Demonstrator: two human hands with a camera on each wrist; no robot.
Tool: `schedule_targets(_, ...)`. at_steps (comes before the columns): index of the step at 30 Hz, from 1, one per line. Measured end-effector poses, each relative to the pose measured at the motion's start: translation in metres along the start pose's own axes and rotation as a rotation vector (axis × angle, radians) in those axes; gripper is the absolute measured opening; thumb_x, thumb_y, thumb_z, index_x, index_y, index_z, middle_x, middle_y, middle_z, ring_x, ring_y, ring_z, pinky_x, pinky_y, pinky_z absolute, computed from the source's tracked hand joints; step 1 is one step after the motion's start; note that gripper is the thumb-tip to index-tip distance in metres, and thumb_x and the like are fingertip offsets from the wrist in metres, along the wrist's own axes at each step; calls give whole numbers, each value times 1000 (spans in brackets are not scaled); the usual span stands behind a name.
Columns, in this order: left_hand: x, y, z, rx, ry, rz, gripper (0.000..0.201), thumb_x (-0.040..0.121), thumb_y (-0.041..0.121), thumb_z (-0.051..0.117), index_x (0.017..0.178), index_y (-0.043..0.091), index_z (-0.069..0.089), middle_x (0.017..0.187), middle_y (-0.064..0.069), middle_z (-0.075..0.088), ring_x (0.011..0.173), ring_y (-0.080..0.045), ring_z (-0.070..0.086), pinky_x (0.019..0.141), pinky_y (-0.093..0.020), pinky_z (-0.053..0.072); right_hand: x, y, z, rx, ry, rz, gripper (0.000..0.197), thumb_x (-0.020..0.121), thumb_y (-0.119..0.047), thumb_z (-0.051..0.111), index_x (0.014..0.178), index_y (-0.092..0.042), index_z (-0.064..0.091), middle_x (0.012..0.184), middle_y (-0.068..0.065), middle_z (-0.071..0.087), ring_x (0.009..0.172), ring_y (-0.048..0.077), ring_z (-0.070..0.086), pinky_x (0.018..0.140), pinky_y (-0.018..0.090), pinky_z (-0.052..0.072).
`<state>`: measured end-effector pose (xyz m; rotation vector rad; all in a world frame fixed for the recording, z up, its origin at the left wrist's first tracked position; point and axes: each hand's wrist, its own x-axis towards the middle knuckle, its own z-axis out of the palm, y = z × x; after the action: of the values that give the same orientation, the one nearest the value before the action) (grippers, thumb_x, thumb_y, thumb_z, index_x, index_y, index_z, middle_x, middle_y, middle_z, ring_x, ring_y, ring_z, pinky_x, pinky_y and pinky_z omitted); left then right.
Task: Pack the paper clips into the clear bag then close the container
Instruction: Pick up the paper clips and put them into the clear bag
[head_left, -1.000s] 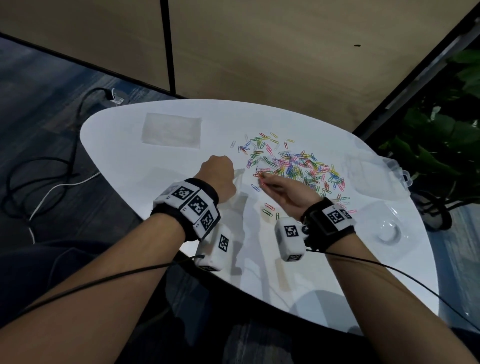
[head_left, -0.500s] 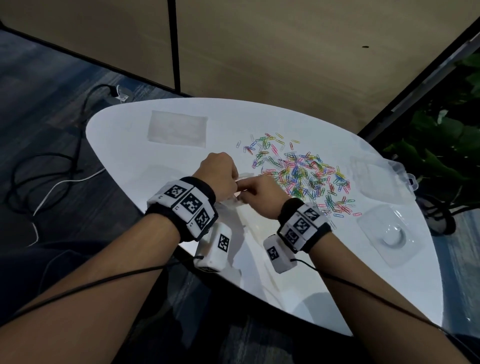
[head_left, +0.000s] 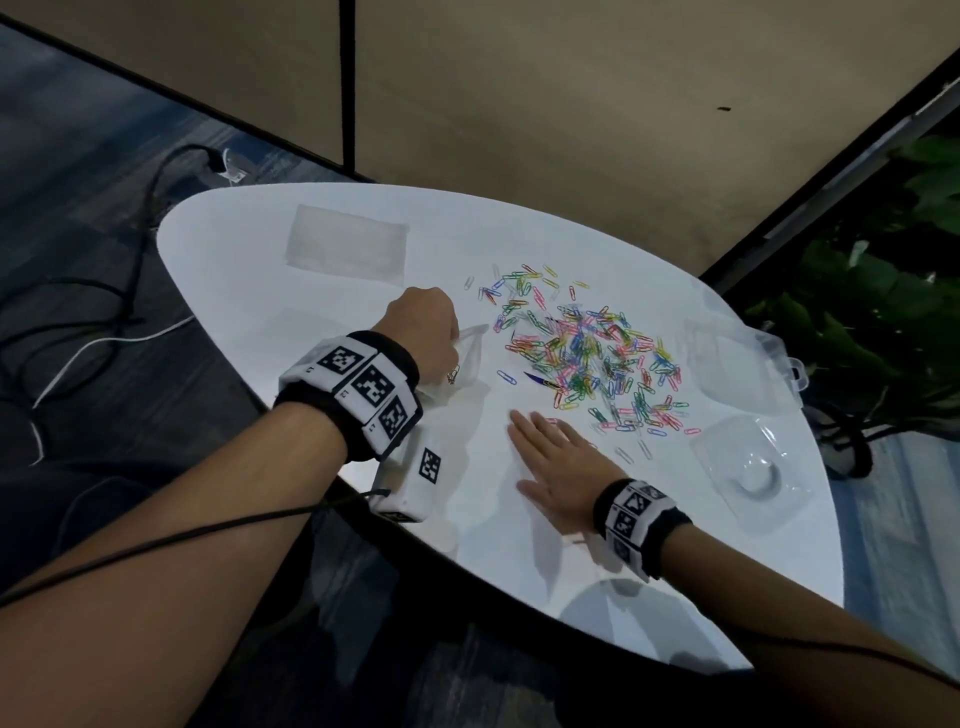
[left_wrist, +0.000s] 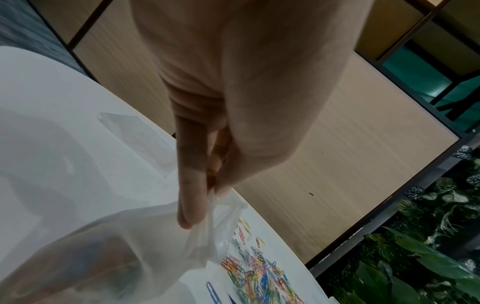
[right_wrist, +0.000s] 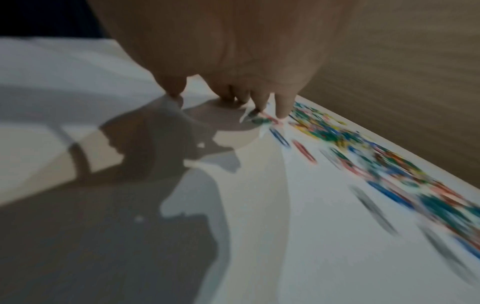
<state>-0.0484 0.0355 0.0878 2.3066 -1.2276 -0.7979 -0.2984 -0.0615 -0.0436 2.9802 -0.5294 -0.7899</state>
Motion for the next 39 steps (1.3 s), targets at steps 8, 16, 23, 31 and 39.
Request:
schedule_targets(8, 0, 6, 14, 78, -64, -3, 33, 84, -3, 61, 111, 9, 75, 108, -11, 72, 98, -28, 69, 83, -33, 58, 9, 69, 22, -77, 163, 250, 65, 102, -26, 30, 153, -31, -9, 163, 3, -15, 150, 37, -4, 117, 60, 17)
schedule_targets(16, 3, 12, 23, 145, -47, 24, 26, 86, 1, 54, 92, 11, 77, 103, -14, 74, 95, -31, 70, 86, -35, 59, 45, 83, -7, 110, 217, 227, 63, 92, -5, 54, 149, -16, 29, 154, 11, 29, 126, 36, 43, 91, 45, 52)
schedule_targets(23, 6, 23, 24, 144, -45, 44, 31, 84, -1, 49, 90, 5, 78, 89, -12, 71, 92, -35, 68, 75, -32, 56, 42, 92, -27, 546, 454, 520, 19, 92, -6, 57, 99, -10, 75, 96, 9, 72, 82, 24, 65, 75, 24, 49)
schedule_targets(31, 3, 54, 34, 82, -74, 98, 31, 86, 1, 59, 110, 8, 77, 112, -12, 72, 104, -30, 68, 85, -31, 55, -1, 101, -56, 1896, 591, 732, 6, 84, 5, 69, 86, 0, 71, 93, 20, 73, 76, 25, 73, 79, 35, 61)
schedule_targets(39, 4, 91, 58, 55, -85, 120, 23, 87, 2, 58, 99, 10, 76, 94, -12, 72, 101, -28, 70, 86, -33, 57, -15, 53, -92, 2390, 368, 404, 11, 93, 1, 59, 102, 5, 63, 95, 14, 69, 91, 21, 69, 74, 22, 59)
